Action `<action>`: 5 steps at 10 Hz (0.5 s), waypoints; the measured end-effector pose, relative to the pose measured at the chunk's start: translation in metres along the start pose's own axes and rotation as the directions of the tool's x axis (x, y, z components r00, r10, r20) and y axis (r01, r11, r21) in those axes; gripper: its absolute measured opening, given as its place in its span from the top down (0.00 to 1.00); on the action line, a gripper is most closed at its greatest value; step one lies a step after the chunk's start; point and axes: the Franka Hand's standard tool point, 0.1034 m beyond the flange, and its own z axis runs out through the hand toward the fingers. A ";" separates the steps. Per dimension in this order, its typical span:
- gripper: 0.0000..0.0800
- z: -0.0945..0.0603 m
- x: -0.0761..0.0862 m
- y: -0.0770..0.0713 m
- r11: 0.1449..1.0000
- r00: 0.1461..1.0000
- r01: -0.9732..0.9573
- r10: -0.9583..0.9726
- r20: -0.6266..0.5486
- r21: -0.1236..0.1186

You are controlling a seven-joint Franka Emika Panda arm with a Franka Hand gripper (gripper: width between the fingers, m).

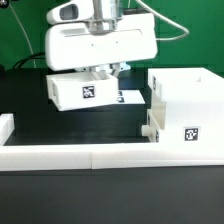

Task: Assemble drawer

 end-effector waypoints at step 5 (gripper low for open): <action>0.95 0.001 -0.001 0.003 0.980 0.980 0.200 -0.200 0.002 -0.001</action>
Offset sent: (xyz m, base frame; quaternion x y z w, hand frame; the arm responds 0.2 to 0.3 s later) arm 0.0000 0.0000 0.0000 0.0000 0.0000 -0.1296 0.9916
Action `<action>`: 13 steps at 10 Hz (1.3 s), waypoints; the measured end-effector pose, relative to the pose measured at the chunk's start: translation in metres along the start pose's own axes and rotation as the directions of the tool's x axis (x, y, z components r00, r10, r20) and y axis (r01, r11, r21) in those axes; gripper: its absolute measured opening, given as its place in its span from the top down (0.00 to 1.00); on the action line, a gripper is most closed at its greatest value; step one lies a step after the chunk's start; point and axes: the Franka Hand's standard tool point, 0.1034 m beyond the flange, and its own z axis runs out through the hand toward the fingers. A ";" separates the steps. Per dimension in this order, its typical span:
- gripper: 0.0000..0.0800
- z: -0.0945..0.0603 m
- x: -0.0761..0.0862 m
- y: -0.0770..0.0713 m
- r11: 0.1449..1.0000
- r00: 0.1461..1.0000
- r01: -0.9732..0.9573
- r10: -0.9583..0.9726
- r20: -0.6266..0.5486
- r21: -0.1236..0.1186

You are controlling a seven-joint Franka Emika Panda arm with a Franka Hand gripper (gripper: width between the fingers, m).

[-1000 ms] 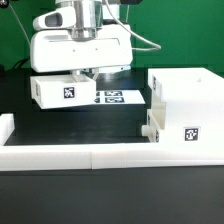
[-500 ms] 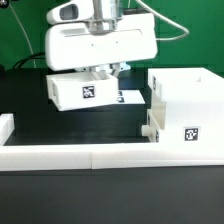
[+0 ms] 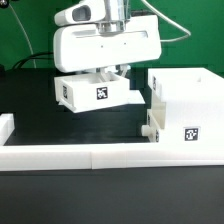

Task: Assemble drawer

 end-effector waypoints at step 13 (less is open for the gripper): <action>0.95 0.010 0.007 0.026 0.524 0.523 0.851 -0.851 0.049 0.028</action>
Offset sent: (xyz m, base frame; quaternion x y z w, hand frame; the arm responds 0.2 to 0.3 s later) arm 0.0273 0.0023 0.0022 0.0205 0.0035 -0.2571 0.9662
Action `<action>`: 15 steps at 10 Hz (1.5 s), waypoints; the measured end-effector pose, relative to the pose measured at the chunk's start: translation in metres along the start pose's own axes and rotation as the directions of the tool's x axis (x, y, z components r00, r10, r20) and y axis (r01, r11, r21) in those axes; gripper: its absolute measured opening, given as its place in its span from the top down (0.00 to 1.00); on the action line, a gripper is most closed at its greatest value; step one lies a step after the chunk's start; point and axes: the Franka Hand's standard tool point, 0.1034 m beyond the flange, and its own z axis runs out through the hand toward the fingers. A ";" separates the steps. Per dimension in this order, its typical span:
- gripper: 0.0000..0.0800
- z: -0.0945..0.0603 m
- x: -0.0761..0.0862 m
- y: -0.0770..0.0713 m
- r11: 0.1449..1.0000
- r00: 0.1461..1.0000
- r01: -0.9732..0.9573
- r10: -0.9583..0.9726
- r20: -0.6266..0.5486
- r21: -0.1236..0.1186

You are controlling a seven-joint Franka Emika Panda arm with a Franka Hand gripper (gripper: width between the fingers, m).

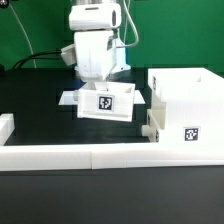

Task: Assemble drawer

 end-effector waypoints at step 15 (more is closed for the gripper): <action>0.95 -0.003 0.029 0.020 0.998 1.000 0.004 -0.003 -0.007 0.067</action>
Offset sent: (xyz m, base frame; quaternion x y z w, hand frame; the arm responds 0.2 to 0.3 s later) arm 0.0159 0.0238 -0.0022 0.0139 -0.0050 -0.0197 0.9997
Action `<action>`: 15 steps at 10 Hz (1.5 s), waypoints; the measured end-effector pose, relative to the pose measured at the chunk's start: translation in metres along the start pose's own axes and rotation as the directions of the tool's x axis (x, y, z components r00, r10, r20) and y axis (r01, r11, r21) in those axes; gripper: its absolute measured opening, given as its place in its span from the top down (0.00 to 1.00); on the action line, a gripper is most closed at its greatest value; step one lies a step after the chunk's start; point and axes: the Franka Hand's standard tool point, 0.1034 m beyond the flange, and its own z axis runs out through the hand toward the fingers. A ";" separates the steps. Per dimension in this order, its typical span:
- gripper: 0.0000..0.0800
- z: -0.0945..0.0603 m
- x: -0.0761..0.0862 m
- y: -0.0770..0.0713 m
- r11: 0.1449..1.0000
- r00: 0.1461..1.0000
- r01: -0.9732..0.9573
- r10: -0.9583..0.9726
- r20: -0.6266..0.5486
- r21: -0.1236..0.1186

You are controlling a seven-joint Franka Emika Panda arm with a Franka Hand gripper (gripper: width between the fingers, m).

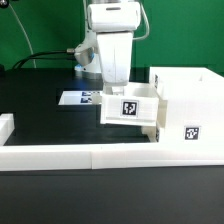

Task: Assemble drawer

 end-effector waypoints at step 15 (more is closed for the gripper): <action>0.95 0.006 0.007 -0.004 1.000 1.000 0.028 -0.028 0.010 -0.010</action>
Offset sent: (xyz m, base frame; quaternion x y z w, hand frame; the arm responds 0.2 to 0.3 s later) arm 0.0000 0.0000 0.0000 -0.0650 0.0000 0.0000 0.9979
